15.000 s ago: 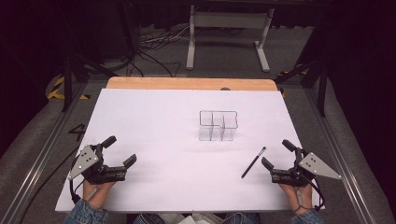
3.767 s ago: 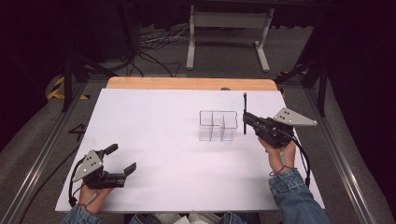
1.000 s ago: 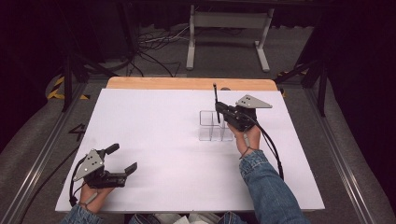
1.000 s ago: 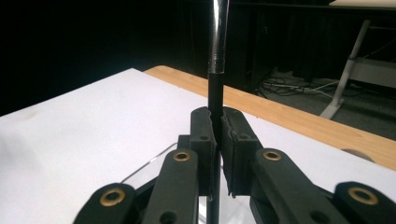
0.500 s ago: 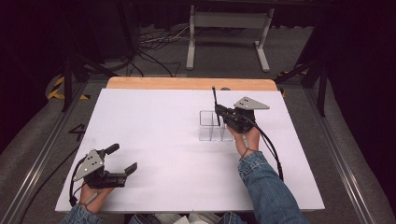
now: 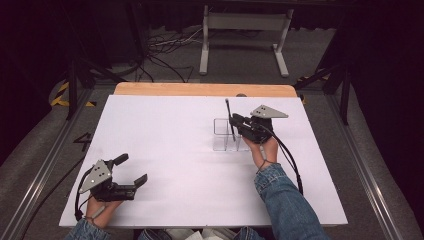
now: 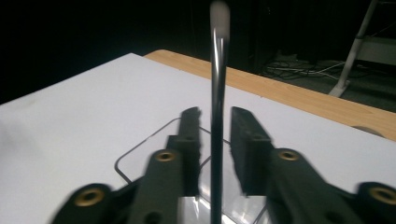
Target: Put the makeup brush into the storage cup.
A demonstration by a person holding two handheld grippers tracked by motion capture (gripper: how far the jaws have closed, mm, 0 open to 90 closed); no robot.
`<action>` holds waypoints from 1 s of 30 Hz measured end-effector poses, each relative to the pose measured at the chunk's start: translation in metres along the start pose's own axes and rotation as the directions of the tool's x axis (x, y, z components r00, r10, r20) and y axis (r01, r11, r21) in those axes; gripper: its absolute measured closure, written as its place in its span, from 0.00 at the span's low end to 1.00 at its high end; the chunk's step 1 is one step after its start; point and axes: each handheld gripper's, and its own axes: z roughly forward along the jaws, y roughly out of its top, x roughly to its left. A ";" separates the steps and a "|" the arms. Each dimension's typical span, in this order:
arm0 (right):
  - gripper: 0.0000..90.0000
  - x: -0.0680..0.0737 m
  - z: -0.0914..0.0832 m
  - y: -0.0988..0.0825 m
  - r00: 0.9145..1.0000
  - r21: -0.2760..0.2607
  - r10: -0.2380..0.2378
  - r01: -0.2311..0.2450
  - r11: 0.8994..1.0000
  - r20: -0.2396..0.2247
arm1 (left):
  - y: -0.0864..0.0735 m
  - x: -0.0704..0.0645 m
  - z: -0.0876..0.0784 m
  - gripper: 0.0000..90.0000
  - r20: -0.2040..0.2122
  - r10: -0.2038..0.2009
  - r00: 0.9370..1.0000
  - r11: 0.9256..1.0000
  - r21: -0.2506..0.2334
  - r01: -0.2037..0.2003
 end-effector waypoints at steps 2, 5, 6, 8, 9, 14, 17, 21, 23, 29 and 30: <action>0.57 0.001 -0.003 0.002 1.000 -0.023 0.003 -0.003 1.000 -0.019 | 0.000 0.000 0.000 0.04 0.000 -0.001 1.000 1.000 0.001 0.001; 0.38 0.004 -0.011 0.008 0.999 -0.070 -0.034 0.032 0.997 -0.023 | -0.001 -0.001 0.002 0.04 0.004 0.001 1.000 1.000 0.004 -0.001; 0.38 0.004 -0.011 0.008 0.999 -0.070 -0.034 0.032 0.997 -0.023 | -0.001 -0.001 0.002 0.04 0.004 0.001 1.000 1.000 0.004 -0.001; 0.29 0.004 -0.016 0.011 0.999 -0.087 -0.034 0.031 0.996 -0.033 | -0.001 -0.001 0.002 0.04 0.006 -0.001 1.000 1.000 0.004 0.000; 0.25 0.003 -0.018 0.011 0.999 -0.093 -0.028 0.024 0.995 -0.044 | -0.001 -0.001 0.002 0.04 0.008 -0.001 1.000 1.000 0.005 0.001; 0.11 0.000 -0.032 0.015 0.997 -0.109 -0.030 0.022 0.994 -0.074 | -0.001 0.000 0.002 0.04 0.012 -0.003 1.000 1.000 0.012 0.002; 0.04 -0.002 -0.043 0.016 0.994 -0.110 -0.043 0.032 0.993 -0.100 | -0.001 0.000 0.002 0.04 0.014 -0.004 1.000 1.000 0.013 0.004; 0.01 -0.006 -0.059 0.013 0.990 -0.121 -0.045 0.029 0.992 -0.133 | 0.000 0.001 0.003 0.04 0.019 -0.009 1.000 1.000 0.011 0.009; 0.01 -0.008 -0.065 0.010 0.991 -0.134 -0.048 0.031 0.991 -0.128 | 0.000 0.001 0.003 0.04 0.021 -0.017 1.000 1.000 0.006 0.017; 0.00 -0.012 -0.084 0.004 0.991 -0.135 -0.076 0.061 0.989 -0.110 | 0.002 0.001 0.004 0.03 0.040 -0.023 0.999 1.000 0.009 0.022; 0.00 -0.013 -0.089 0.003 0.991 -0.140 -0.077 0.062 0.988 -0.109 | 0.001 0.001 0.004 0.03 0.041 -0.029 0.999 1.000 0.006 0.029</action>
